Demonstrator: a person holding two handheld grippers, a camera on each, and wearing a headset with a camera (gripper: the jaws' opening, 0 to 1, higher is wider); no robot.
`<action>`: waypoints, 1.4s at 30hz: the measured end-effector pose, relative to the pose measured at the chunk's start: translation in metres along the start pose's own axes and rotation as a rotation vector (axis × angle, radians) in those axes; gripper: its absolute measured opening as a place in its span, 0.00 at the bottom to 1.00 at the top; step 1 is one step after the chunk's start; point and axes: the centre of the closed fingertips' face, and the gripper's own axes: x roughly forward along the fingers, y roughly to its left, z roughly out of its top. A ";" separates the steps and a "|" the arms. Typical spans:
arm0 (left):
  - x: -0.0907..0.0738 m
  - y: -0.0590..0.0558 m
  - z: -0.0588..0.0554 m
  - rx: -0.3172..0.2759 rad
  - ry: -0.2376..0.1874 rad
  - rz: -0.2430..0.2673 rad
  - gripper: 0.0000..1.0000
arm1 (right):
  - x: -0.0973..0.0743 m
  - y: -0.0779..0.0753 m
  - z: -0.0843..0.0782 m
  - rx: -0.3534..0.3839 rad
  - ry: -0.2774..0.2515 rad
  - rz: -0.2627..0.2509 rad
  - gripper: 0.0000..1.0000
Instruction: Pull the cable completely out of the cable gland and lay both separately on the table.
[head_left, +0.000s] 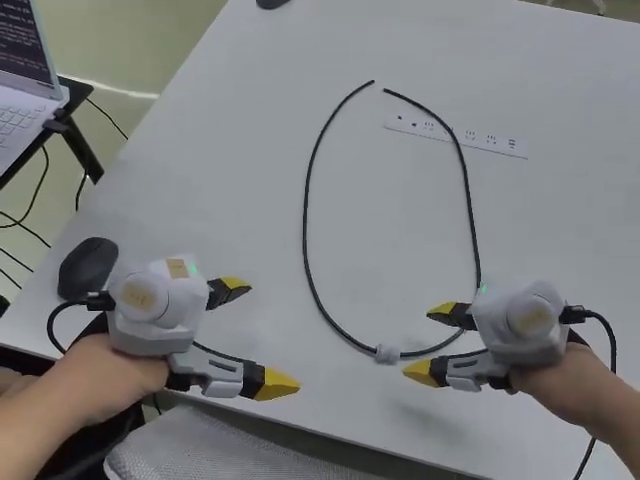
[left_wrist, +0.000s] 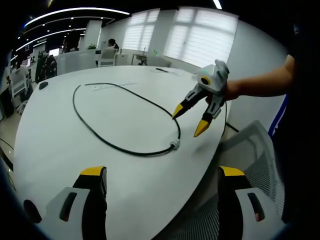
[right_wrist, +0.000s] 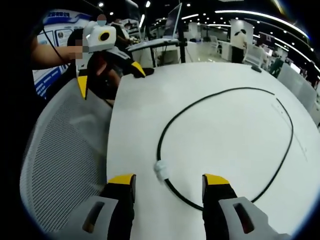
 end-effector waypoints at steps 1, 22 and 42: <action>0.000 0.000 -0.001 0.000 0.002 -0.002 0.91 | 0.002 0.001 0.000 -0.007 0.004 0.004 0.50; -0.004 -0.008 -0.009 0.013 0.028 -0.017 0.90 | 0.033 0.008 -0.017 -0.116 0.114 0.083 0.28; -0.004 -0.008 -0.016 0.063 0.056 -0.036 0.83 | 0.041 0.010 -0.020 -0.154 0.153 0.126 0.10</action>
